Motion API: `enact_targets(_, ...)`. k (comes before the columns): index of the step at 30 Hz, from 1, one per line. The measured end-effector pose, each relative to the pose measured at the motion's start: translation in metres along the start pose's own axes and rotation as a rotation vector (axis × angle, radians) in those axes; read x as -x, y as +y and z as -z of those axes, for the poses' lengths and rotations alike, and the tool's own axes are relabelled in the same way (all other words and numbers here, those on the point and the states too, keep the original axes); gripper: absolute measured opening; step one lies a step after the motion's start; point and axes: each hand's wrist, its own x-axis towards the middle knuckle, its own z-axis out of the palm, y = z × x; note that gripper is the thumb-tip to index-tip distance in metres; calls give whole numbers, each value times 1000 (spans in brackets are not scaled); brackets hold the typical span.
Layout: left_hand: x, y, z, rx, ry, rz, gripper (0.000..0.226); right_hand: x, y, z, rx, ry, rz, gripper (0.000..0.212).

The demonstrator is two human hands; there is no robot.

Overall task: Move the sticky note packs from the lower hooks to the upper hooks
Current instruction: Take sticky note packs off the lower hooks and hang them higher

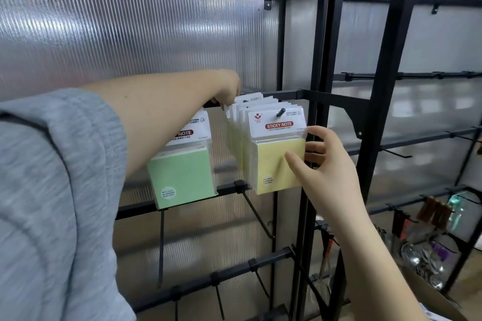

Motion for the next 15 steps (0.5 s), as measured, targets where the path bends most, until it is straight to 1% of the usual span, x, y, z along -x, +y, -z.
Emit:
enact_targets(4, 4, -5, 2, 176, 23, -24, 17, 2, -1, -1, 5, -8, 5, 44)
enact_targets(9, 14, -6, 9, 284, -6, -91, 8, 4, 0, -5, 7, 2, 14, 47)
enact_targets(13, 22, -5, 17, 333, -53, -105, 8, 5, 2, -7, 11, 34, 33, 50)
enact_targets(15, 28, -4, 23, 364, 6, -108, 14, 7, 3, -8, 25, 38, 59, 51)
